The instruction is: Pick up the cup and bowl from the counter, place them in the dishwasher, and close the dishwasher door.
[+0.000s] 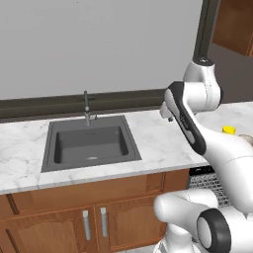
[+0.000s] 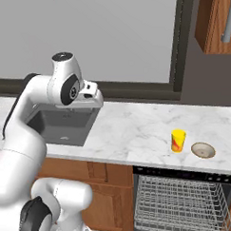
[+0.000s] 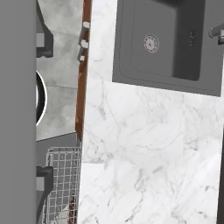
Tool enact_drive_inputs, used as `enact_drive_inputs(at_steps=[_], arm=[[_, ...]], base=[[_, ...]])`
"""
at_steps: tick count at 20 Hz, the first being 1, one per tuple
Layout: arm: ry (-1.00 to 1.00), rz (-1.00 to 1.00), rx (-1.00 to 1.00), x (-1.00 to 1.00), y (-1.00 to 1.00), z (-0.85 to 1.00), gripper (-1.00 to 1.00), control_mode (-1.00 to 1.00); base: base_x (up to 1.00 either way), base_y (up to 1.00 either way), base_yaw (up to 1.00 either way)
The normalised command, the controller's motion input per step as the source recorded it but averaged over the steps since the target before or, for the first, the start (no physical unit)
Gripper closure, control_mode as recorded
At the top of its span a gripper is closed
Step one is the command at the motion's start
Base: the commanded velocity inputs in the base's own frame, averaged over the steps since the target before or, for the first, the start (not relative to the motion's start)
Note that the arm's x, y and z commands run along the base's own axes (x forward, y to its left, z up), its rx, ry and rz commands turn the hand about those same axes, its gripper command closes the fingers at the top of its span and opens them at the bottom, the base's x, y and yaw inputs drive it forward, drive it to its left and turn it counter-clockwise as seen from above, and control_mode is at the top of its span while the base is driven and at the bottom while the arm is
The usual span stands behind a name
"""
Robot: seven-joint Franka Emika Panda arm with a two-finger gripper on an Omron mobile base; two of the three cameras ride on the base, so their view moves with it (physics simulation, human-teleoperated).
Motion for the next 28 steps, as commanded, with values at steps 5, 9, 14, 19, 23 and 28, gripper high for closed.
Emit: enact_drive_inputs(at_steps=[5, 9, 14, 19, 23, 28], arm=[[0.0, 0.0, 0.0, 0.0, -0.24, -0.27, -1.0, -1.0], [0.0, 0.0, 0.0, 0.0, -0.29, -0.16, -1.0, -1.0], [0.0, 0.0, 0.0, 0.07, -0.35, -0.1, -1.0, -1.0], [0.0, 0.0, 0.0, 0.14, -0.36, -0.11, -1.0, -1.0], [0.0, 0.0, 0.0, 0.13, -0.34, -0.13, -1.0, -1.0], [0.0, 0.0, 0.0, 0.16, -0.35, -0.14, -1.0, -1.0]], base=[[0.0, 0.0, 0.0], [0.0, 0.0, 0.0], [0.0, 0.0, 0.0], [0.0, 0.0, 0.0], [0.0, 0.0, 0.0], [0.0, 0.0, 0.0]])
